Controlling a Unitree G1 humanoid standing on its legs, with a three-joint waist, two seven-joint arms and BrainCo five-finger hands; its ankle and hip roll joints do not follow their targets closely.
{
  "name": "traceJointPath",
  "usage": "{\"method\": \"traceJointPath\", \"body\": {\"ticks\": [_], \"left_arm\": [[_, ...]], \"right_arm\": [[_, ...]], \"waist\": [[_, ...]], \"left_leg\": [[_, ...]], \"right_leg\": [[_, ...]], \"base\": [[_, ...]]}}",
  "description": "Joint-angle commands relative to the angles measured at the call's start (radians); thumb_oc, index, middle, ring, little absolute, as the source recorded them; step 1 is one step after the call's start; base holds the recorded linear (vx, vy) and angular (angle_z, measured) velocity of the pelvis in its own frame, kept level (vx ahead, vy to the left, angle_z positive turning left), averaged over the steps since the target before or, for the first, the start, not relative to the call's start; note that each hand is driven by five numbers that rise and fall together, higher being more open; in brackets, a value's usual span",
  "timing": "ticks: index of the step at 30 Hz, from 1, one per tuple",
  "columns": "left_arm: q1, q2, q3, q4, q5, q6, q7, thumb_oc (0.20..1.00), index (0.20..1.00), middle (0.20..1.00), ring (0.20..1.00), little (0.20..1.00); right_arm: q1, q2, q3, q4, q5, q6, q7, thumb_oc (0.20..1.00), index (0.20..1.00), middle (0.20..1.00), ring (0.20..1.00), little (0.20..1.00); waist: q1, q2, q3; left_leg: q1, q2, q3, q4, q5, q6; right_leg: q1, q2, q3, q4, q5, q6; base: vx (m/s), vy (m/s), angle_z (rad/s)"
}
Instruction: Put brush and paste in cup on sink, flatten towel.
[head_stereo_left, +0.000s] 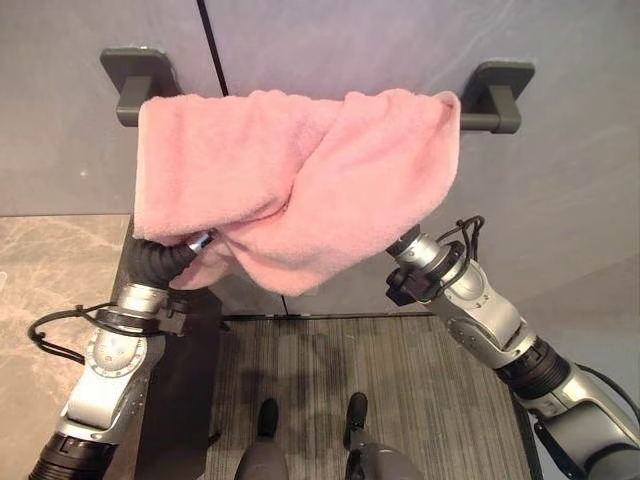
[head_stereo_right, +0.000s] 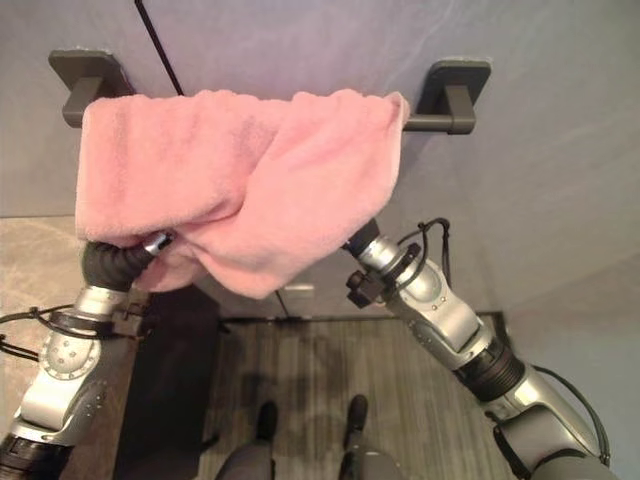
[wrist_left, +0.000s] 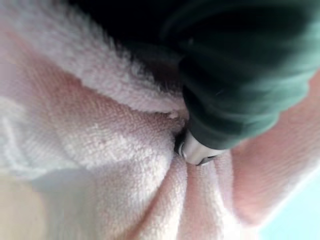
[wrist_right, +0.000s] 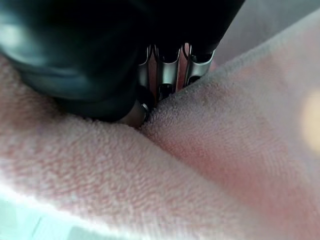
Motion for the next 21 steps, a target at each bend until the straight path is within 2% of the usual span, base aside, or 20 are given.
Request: {"method": "traceJointPath", "body": {"ticks": [1, 4, 6, 10, 11, 12, 13, 15, 18, 19, 21], "left_arm": [[-0.017, -0.008, -0.08, 0.087, 0.042, 0.002, -0.016, 0.2, 0.2, 0.2, 0.2, 0.2], [-0.033, -0.045, -0.129, 0.2, 0.088, 0.02, -0.016, 0.2, 0.2, 0.2, 0.2, 0.2], [-0.046, -0.086, -0.143, 0.276, 0.153, 0.012, 0.025, 0.2, 0.2, 0.2, 0.2, 0.2], [-0.052, -0.158, -0.179, 0.366, 0.16, 0.018, 0.044, 0.2, 0.2, 0.2, 0.2, 0.2], [-0.052, -0.158, -0.18, 0.367, 0.16, 0.017, 0.044, 0.2, 0.2, 0.2, 0.2, 0.2], [-0.057, -0.168, -0.187, 0.393, 0.202, 0.014, 0.068, 0.473, 0.473, 0.473, 0.473, 0.473], [-0.056, -0.174, -0.179, 0.408, 0.237, 0.018, 0.084, 0.677, 0.677, 0.677, 0.677, 0.677], [-0.047, -0.191, -0.174, 0.434, 0.277, 0.028, 0.122, 1.0, 1.0, 1.0, 1.0, 1.0], [-0.038, -0.203, -0.162, 0.447, 0.296, 0.034, 0.147, 1.0, 1.0, 1.0, 1.0, 1.0], [-0.019, -0.216, -0.144, 0.459, 0.291, 0.037, 0.166, 1.0, 1.0, 1.0, 1.0, 1.0], [0.005, -0.22, -0.118, 0.459, 0.304, 0.047, 0.182, 1.0, 1.0, 1.0, 1.0, 1.0]], "right_arm": [[0.046, 0.069, -0.06, 0.0, -0.016, -0.057, -0.023, 0.2, 0.2, 0.2, 0.2, 0.2], [0.106, 0.101, -0.073, 0.043, -0.038, -0.054, -0.033, 0.2, 0.2, 0.2, 0.2, 0.2], [0.136, 0.131, -0.075, 0.101, -0.04, -0.053, -0.046, 0.2, 0.2, 0.2, 0.2, 0.2], [0.18, 0.201, -0.062, 0.232, 0.062, -0.042, -0.04, 0.2, 0.2, 0.2, 0.2, 0.2], [0.179, 0.201, -0.062, 0.234, 0.063, -0.043, -0.039, 0.548, 0.548, 0.548, 0.548, 0.548], [0.169, 0.193, -0.059, 0.293, -0.015, -0.033, -0.081, 1.0, 1.0, 1.0, 1.0, 1.0], [0.159, 0.186, -0.051, 0.314, -0.061, -0.019, -0.085, 1.0, 1.0, 1.0, 1.0, 1.0], [0.152, 0.186, -0.039, 0.36, -0.088, -0.008, -0.098, 1.0, 1.0, 1.0, 1.0, 1.0], [0.158, 0.201, -0.046, 0.428, -0.07, -0.005, -0.11, 1.0, 1.0, 1.0, 1.0, 1.0], [0.177, 0.225, -0.065, 0.471, -0.001, -0.006, -0.113, 1.0, 1.0, 1.0, 1.0, 1.0], [0.206, 0.233, -0.093, 0.487, 0.031, -0.009, -0.116, 1.0, 1.0, 1.0, 1.0, 1.0]], "waist": [[-0.042, -0.024, -0.065], [-0.062, -0.02, -0.076], [-0.07, -0.018, -0.083], [-0.073, -0.017, -0.095], [-0.073, -0.017, -0.095], [-0.075, -0.016, -0.104], [-0.075, -0.016, -0.11], [-0.069, -0.016, -0.119], [-0.064, -0.015, -0.127], [-0.06, -0.015, -0.131], [-0.059, -0.013, -0.137]], "left_leg": [[-0.025, 0.003, 0.021, -0.012, 0.063, -0.011], [-0.008, 0.004, 0.034, -0.012, 0.056, -0.008], [0.006, 0.004, 0.043, -0.012, 0.051, -0.006], [0.023, 0.003, 0.05, -0.012, 0.046, -0.002], [0.024, 0.003, 0.05, -0.012, 0.045, -0.002], [0.033, 0.003, 0.055, -0.012, 0.043, 0.0], [0.039, 0.004, 0.058, -0.012, 0.04, 0.001], [0.054, 0.004, 0.061, -0.012, 0.035, 0.004], [0.064, 0.004, 0.062, -0.012, 0.033, 0.005], [0.074, 0.005, 0.064, -0.012, 0.034, 0.007], [0.083, 0.006, 0.068, -0.012, 0.031, 0.009]], "right_leg": [[0.076, -0.1, 0.051, -0.001, -0.052, 0.128], [0.082, -0.099, 0.066, -0.001, -0.053, 0.129], [0.09, -0.1, 0.073, -0.001, -0.056, 0.13], [0.102, -0.101, 0.078, -0.001, -0.059, 0.13], [0.103, -0.101, 0.078, -0.001, -0.059, 0.13], [0.11, -0.102, 0.08, -0.001, -0.06, 0.131], [0.113, -0.102, 0.083, -0.001, -0.06, 0.13], [0.125, -0.102, 0.085, -0.001, -0.063, 0.13], [0.133, -0.102, 0.085, -0.001, -0.065, 0.129], [0.139, -0.102, 0.086, -0.001, -0.065, 0.129], [0.146, -0.102, 0.086, -0.001, -0.066, 0.129]], "base": [[0.02, 0.023, -0.03], [0.03, 0.022, -0.08], [0.03, 0.004, -0.17], [0.01, -0.002, -0.11], [0.01, -0.002, -0.04], [0.01, 0.002, -0.04], [0.0, 0.0, 0.0], [0.02, -0.008, -0.07], [0.01, -0.004, -0.06], [0.0, 0.0, 0.0], [0.0, 0.003, -0.02]]}}
